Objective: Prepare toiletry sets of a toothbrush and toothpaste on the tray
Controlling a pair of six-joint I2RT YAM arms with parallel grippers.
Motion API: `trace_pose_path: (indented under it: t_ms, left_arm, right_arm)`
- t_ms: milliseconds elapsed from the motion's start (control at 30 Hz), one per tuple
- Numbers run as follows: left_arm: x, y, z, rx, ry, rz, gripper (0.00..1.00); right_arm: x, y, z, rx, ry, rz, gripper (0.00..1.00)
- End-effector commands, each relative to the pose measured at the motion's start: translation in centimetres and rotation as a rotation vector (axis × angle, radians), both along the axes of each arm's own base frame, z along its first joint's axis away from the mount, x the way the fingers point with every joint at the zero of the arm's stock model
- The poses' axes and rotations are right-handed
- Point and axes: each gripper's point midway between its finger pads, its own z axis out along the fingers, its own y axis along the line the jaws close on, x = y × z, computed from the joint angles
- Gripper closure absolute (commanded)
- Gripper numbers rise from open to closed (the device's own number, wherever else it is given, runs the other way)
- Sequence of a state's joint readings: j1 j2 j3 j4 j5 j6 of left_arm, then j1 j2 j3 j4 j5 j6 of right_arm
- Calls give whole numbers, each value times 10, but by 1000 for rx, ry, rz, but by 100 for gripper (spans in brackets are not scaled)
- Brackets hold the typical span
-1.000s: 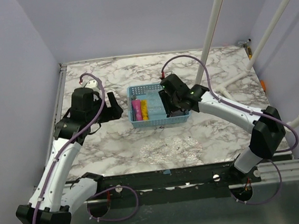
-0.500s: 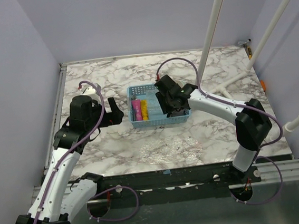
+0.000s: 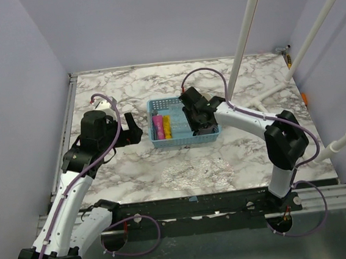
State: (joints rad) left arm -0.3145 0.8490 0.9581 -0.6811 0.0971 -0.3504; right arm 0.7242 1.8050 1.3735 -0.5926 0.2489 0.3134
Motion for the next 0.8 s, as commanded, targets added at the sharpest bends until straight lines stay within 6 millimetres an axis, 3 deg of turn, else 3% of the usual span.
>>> trace_pose_path:
  t_ms: [0,200,333,500,767]
  left_arm:
    - [1,4,-1,22,-10,15,1]
    - [1,6,-1,26,-12,21,1]
    - [2,6,-1,28,-12,23,1]
    - [2,7,-2,29,-13,26,1]
    - [2,9,-2,37,-11,37,1]
  right_arm:
    - [8,7,-6,18,8,7,68]
    - [9,7,-11,21,22,7,80]
    - [9,9,-13,22,30,9,99]
    - [11,5,0,15,4,-5,100]
    - [19,-8,49,13,-108,-45,100]
